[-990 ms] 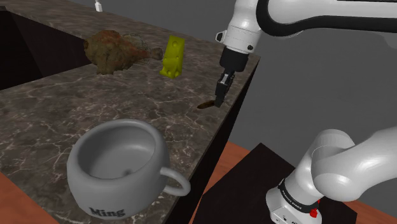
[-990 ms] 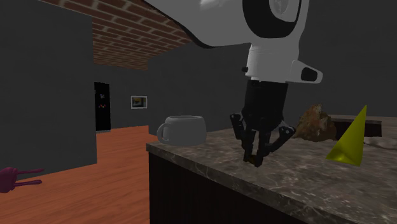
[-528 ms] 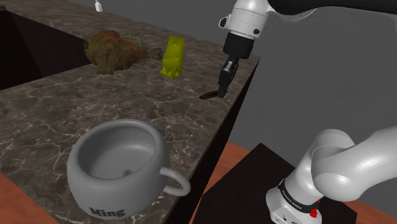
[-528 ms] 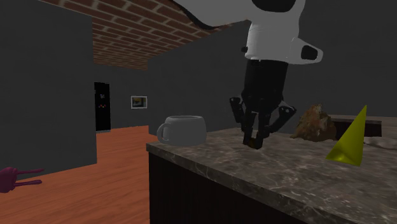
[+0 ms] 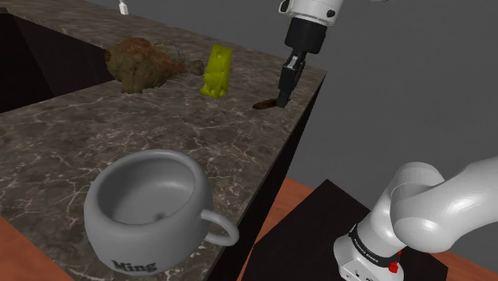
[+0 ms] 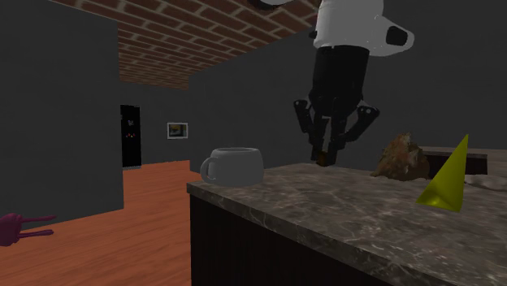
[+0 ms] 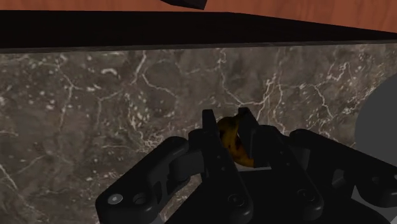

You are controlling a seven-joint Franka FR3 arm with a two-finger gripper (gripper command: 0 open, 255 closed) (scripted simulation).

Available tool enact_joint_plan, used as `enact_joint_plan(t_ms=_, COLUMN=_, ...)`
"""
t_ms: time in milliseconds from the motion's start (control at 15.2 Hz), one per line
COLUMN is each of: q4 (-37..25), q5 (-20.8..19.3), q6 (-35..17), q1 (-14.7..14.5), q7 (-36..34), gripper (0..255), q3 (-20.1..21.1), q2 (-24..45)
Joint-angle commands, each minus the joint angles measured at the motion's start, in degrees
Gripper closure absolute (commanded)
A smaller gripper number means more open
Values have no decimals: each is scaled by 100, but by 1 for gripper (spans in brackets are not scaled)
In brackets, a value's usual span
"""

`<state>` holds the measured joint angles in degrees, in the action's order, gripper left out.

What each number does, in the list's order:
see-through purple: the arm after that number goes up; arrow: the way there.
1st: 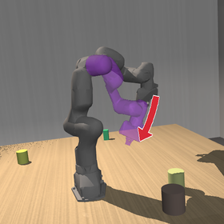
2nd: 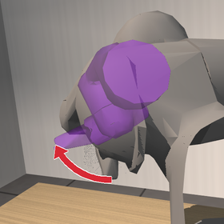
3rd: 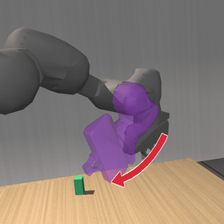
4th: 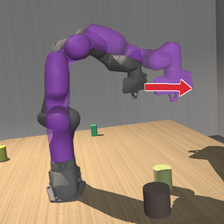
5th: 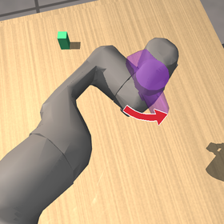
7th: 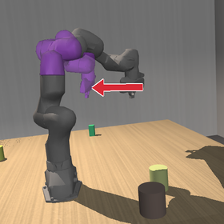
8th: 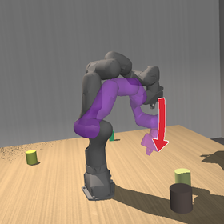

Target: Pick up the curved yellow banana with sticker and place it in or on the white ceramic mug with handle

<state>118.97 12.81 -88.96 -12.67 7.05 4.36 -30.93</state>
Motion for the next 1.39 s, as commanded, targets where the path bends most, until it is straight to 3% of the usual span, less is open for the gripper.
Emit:
enact_joint_plan(t_ms=0, q4=-216, q5=-8, q6=153, q1=1, q7=-27, gripper=255, q3=-9, q2=63)
enact_joint_plan(t_ms=792, q4=-1399, q5=-29, q6=973, q1=-2, q7=-184, gripper=255, q3=-50, q2=413)
enact_joint_plan(t_ms=1320, q4=-1616, q5=289, q6=722, q1=-300, q7=-1339, gripper=255, q3=843, q2=614)
